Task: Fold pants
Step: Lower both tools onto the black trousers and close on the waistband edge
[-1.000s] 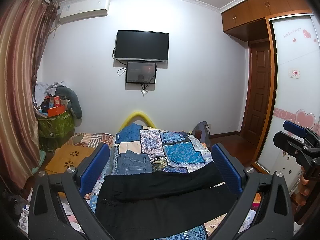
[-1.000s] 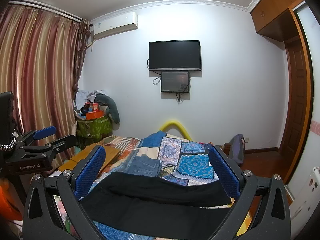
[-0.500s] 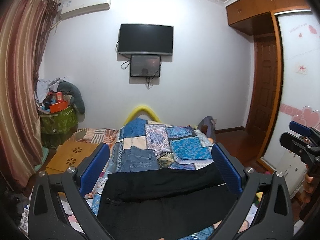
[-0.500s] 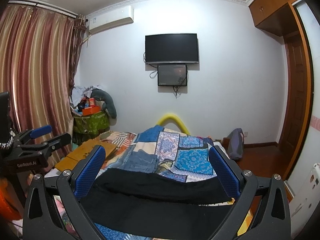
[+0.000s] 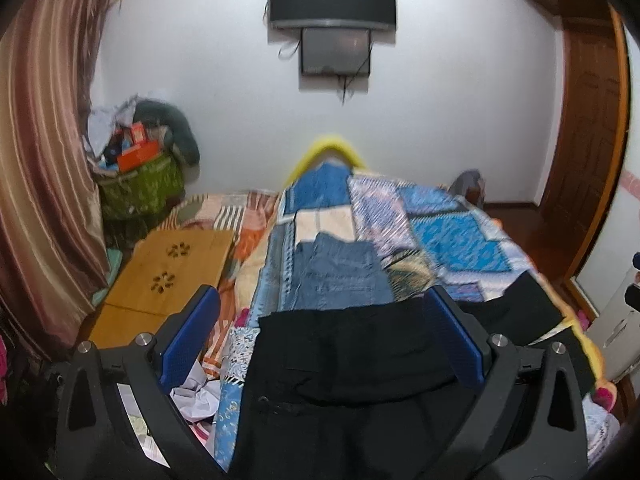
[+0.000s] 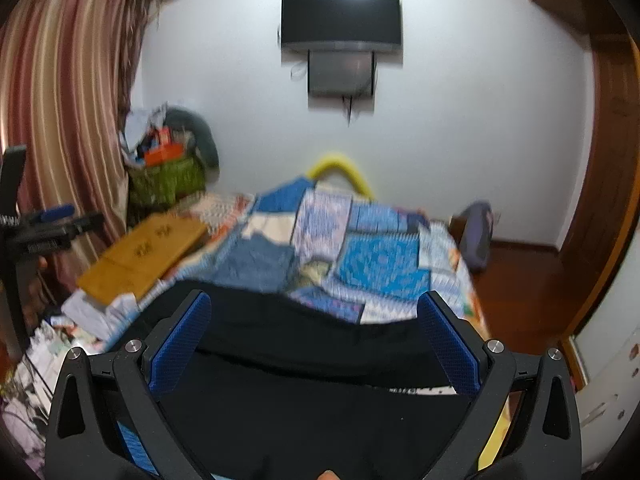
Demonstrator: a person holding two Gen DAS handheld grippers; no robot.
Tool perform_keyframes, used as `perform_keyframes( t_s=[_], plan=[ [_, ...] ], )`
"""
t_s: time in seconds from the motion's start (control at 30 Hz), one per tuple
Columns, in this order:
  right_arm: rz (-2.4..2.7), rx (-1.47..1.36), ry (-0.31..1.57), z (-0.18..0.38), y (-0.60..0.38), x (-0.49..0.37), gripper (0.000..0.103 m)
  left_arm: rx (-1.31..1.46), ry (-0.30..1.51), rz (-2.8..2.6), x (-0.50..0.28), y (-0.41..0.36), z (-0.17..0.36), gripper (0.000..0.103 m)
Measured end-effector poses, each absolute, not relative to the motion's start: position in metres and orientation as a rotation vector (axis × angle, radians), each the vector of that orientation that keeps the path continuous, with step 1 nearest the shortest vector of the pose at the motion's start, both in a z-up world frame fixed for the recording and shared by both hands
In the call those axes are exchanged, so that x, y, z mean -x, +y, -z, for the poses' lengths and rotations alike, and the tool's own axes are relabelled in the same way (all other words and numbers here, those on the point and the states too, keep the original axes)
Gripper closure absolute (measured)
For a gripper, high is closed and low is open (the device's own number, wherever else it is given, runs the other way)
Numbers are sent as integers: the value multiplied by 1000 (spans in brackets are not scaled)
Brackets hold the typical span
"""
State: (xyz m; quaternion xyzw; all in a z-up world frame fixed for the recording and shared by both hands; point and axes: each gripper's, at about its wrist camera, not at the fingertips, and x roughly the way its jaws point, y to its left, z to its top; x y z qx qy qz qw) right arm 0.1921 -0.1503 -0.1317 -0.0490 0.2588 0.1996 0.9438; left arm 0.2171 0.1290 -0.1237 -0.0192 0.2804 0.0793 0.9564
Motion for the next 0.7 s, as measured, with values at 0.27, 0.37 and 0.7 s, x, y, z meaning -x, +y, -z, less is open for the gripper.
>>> perform_keyframes(
  t_s=[0.27,0.37,0.7],
  plan=[
    [-436,178,648,197,-150,-270,3,43,751,-244,-305,191,212,0],
    [-461,187,692,218,-148,-298,5,67,831,-276,-333,212,249,0],
    [-570,296,857,290,-120,-384,17,229,1081,-286,-398,258,347,18]
  ],
)
